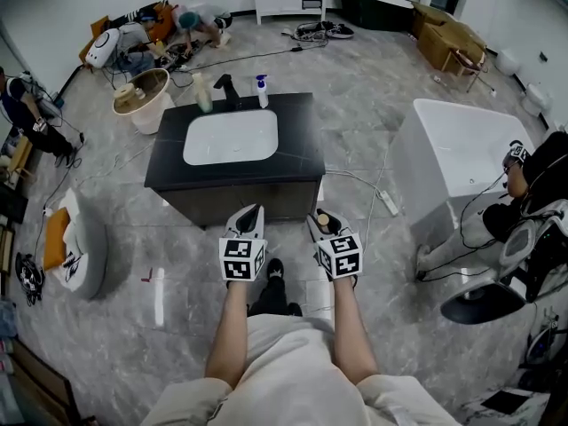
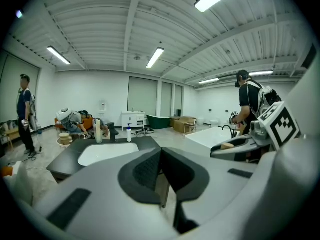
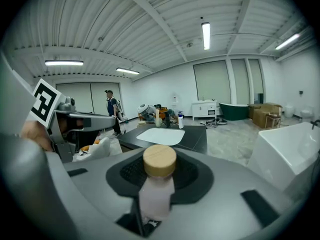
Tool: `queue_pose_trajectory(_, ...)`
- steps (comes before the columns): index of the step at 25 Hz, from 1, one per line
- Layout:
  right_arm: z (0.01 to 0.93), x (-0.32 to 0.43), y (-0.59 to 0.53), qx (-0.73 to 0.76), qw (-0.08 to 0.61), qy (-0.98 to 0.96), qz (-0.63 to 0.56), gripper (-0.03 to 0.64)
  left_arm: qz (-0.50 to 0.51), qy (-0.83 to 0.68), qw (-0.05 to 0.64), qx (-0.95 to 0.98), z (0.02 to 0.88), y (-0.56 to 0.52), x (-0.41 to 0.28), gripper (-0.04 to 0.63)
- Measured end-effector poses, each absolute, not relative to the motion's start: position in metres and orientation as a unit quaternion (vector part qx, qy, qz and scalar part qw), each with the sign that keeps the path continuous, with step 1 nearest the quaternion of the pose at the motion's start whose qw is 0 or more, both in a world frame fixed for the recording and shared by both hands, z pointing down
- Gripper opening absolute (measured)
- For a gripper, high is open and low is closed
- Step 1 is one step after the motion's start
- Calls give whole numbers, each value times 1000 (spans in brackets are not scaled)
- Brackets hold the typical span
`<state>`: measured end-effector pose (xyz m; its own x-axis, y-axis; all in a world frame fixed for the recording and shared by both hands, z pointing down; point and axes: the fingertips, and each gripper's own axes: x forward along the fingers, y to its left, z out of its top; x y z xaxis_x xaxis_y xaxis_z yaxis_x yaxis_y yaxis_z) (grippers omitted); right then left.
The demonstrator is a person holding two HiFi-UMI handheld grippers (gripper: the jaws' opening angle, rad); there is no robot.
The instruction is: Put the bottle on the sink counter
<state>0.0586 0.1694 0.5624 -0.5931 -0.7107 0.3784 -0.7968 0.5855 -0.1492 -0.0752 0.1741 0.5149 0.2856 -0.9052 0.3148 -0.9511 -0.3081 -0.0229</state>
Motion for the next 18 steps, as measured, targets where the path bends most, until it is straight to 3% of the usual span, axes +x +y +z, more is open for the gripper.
queue_pose_trajectory(18,581,61,67,444,147,-867,173,106,134,-573,103,802,532,65,-83,6)
